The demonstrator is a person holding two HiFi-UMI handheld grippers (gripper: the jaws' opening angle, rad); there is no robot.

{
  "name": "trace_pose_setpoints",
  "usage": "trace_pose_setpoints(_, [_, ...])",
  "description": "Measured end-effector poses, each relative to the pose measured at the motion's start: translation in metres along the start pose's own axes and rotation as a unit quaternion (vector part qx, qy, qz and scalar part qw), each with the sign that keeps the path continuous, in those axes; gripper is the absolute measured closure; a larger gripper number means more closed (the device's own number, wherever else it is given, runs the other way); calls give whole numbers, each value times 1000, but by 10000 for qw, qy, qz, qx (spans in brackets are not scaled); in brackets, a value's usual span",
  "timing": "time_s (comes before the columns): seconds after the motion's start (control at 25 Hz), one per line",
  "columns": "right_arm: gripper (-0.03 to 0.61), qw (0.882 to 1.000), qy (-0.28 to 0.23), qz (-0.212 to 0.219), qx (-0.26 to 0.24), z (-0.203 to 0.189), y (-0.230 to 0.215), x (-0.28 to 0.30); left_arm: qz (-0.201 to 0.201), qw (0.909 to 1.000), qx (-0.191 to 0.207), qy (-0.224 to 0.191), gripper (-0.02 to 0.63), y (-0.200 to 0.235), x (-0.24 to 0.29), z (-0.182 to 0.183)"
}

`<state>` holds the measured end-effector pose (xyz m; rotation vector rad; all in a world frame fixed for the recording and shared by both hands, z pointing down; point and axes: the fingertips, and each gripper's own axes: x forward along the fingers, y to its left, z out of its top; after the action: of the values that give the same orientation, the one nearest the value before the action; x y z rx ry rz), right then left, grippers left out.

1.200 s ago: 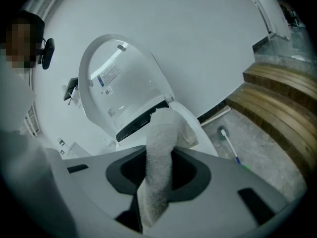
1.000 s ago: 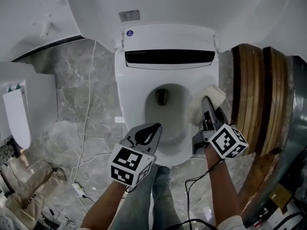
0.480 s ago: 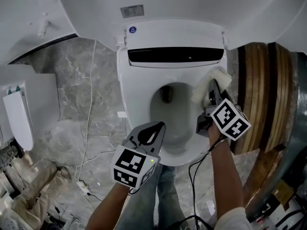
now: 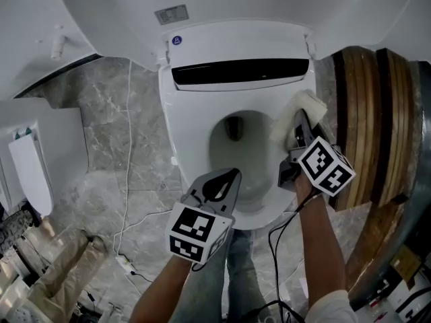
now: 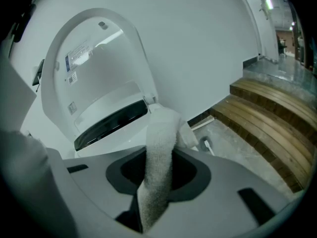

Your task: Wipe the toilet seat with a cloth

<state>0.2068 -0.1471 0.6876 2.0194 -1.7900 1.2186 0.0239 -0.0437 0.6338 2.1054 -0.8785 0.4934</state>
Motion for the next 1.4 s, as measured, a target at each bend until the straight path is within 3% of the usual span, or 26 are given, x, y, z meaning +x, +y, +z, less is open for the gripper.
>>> trace_pose_setpoints(0.72, [479, 9996, 195, -180, 90, -36, -31, -43, 0, 10000, -9, 12, 601, -20, -4, -18])
trace_pose_setpoints(1.08, [479, 9983, 359, -132, 447, -67, -43, -65, -6, 10000, -6, 32, 601, -33, -4, -27])
trace_pose_setpoints(1.4, [479, 9981, 518, -92, 333, -84, -47, -81, -66, 9998, 58, 153, 601, -47, -2, -45])
